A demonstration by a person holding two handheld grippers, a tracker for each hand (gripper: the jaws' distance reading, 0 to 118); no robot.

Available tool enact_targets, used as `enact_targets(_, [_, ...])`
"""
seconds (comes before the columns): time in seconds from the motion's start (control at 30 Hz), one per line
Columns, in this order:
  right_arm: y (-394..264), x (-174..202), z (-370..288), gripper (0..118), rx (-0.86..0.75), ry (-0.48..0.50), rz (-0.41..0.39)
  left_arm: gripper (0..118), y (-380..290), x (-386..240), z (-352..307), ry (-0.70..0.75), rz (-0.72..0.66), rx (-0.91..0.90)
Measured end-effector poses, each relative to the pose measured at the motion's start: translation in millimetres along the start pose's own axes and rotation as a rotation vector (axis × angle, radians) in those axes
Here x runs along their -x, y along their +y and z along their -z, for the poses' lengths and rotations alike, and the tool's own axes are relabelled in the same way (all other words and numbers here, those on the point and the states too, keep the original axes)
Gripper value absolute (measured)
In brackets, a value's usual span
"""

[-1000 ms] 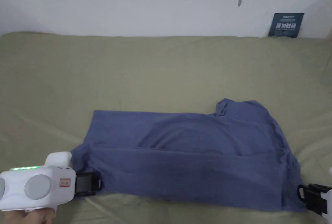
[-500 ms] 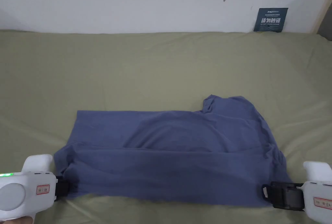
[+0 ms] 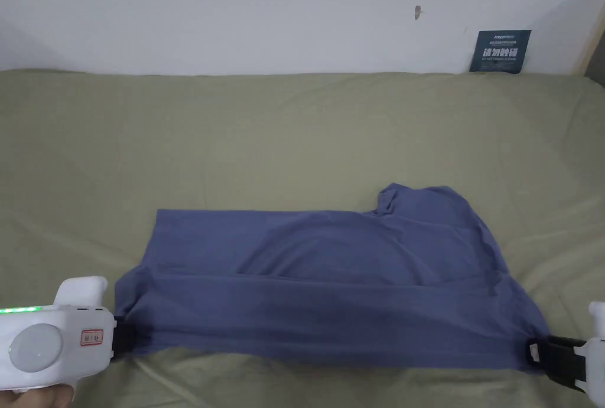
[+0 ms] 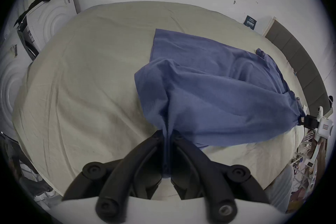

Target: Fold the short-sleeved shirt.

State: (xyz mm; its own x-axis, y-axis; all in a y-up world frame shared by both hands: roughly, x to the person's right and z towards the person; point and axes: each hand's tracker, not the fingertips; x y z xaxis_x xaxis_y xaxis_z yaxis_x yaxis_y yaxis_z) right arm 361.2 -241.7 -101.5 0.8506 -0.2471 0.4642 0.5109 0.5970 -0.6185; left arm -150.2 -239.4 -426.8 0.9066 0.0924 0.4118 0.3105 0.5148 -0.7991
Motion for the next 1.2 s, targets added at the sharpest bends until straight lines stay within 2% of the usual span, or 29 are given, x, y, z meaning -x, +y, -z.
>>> enact_targets(0.13, [-7.4, 7.1, -25.4, 8, -0.022, -0.013, -0.034, 6, -4.5, 7.3, -8.8, 0.005, 0.022, -0.009])
enact_targets(0.33, [-33.2, -5.7, -56.8, 8, -0.022, 0.011, 0.005, 6, -35.3, 14.0, -42.3, -0.002, 0.020, -0.015])
enact_targets(0.47, [-66.2, -1.5, -81.5, 8, -0.001, 0.017, 0.003, 6, -72.5, 16.4, -71.6, -0.007, 0.008, -0.012])
enact_targets(0.7, [-98.2, -8.0, -87.9, 8, 0.022, 0.023, 0.011, 6, -104.5, 26.3, -78.3, -0.019, -0.009, 0.007])
enact_targets(0.73, [-97.9, -8.8, -85.6, 10, 0.024, 0.023, 0.018, 6, -104.8, 28.1, -74.1, -0.024, -0.017, 0.009])
enact_targets(0.77, [-97.3, -9.7, -82.5, 25, 0.029, 0.027, 0.027, 8, -105.6, 29.1, -72.9, -0.048, -0.031, 0.009])
enact_targets(0.8, [-95.9, -9.1, -82.7, 54, 0.025, 0.025, 0.029, 28, -106.3, 29.8, -73.5, -0.056, -0.032, 0.004])
enact_targets(0.83, [-93.2, -8.5, -83.5, 87, 0.020, 0.017, 0.026, 85, -106.7, 30.7, -76.5, -0.062, -0.042, -0.016])
enact_targets(0.87, [-90.3, -9.1, -85.4, 99, 0.007, 0.005, 0.016, 113, -105.5, 29.5, -78.5, -0.054, -0.037, -0.022])
enact_targets(0.9, [-88.5, -5.4, -89.3, 100, -0.002, 0.004, 0.014, 118, -103.9, 29.1, -80.0, -0.041, -0.038, -0.026])
enact_targets(1.0, [-73.2, -4.3, -92.0, 100, -0.032, 0.013, 0.013, 114, -94.3, 24.6, -91.5, -0.041, -0.030, -0.065])
enact_targets(1.03, [-71.6, 5.7, -94.5, 96, -0.042, 0.004, 0.001, 106, -89.0, 22.4, -92.7, -0.050, -0.031, -0.072])
enact_targets(1.07, [-67.5, 8.4, -93.5, 88, -0.067, -0.009, -0.012, 92, -83.6, 19.8, -93.1, -0.057, -0.029, -0.089])
enact_targets(1.1, [-63.3, 10.0, -92.6, 68, -0.102, -0.013, -0.023, 68, -77.7, 17.2, -91.9, -0.058, -0.022, -0.093])
enact_targets(1.13, [-57.8, 13.9, -91.2, 17, -0.104, -0.013, -0.028, 17, -70.5, 13.5, -86.8, -0.048, -0.016, -0.099])
enact_targets(1.17, [-52.4, 18.9, -88.5, 1, -0.106, -0.024, -0.039, 0, -62.1, 10.6, -82.1, -0.043, -0.013, -0.104])
enact_targets(1.2, [-47.1, 20.6, -84.4, 1, -0.125, -0.044, -0.056, 0, -55.1, 9.1, -76.8, -0.047, -0.011, -0.112])
